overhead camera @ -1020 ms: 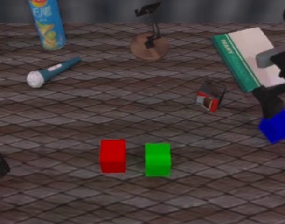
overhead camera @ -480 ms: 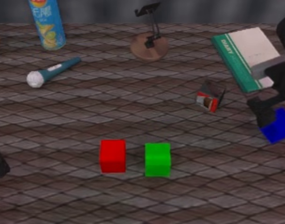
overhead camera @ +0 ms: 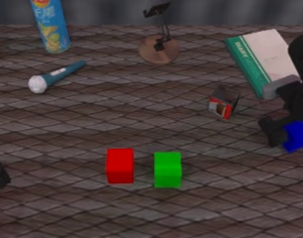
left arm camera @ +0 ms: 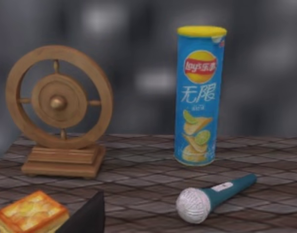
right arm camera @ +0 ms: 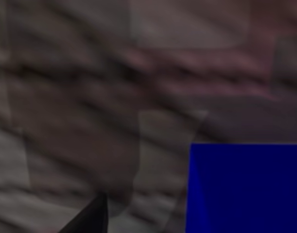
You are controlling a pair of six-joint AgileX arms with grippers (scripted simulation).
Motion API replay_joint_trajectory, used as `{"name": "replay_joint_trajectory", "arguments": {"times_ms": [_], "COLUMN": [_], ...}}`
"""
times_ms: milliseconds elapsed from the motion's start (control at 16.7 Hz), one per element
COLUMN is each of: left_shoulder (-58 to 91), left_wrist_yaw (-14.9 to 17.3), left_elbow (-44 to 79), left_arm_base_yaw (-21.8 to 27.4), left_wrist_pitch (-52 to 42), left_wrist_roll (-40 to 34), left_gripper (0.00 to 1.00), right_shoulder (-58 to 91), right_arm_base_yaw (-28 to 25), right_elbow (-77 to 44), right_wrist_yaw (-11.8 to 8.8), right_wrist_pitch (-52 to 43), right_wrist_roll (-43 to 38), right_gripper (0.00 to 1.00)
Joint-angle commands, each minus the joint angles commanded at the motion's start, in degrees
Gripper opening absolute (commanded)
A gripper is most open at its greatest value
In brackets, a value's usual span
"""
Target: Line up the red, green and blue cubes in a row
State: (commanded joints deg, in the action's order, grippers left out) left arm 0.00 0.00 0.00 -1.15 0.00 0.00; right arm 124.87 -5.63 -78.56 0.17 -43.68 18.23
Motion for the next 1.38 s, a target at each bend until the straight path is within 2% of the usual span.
{"name": "replay_joint_trajectory", "arguments": {"times_ms": [60, 840, 1380], "left_shoulder": [0.0, 0.0, 0.0], "left_wrist_yaw": [0.0, 0.0, 0.0], "left_elbow": [0.0, 0.0, 0.0], "left_arm_base_yaw": [0.0, 0.0, 0.0], "left_wrist_pitch": [0.0, 0.0, 0.0], "left_wrist_roll": [0.0, 0.0, 0.0], "left_gripper": [1.00, 1.00, 1.00], "right_shoulder": [0.0, 0.0, -1.5], "right_arm_base_yaw": [0.0, 0.0, -0.1], "right_elbow": [0.0, 0.0, -0.4], "right_wrist_yaw": [0.0, 0.0, -0.4], "right_wrist_pitch": [0.0, 0.0, -0.7], "right_wrist_roll": [0.0, 0.0, -0.3], "right_gripper": [1.00, 0.02, 0.00]}}
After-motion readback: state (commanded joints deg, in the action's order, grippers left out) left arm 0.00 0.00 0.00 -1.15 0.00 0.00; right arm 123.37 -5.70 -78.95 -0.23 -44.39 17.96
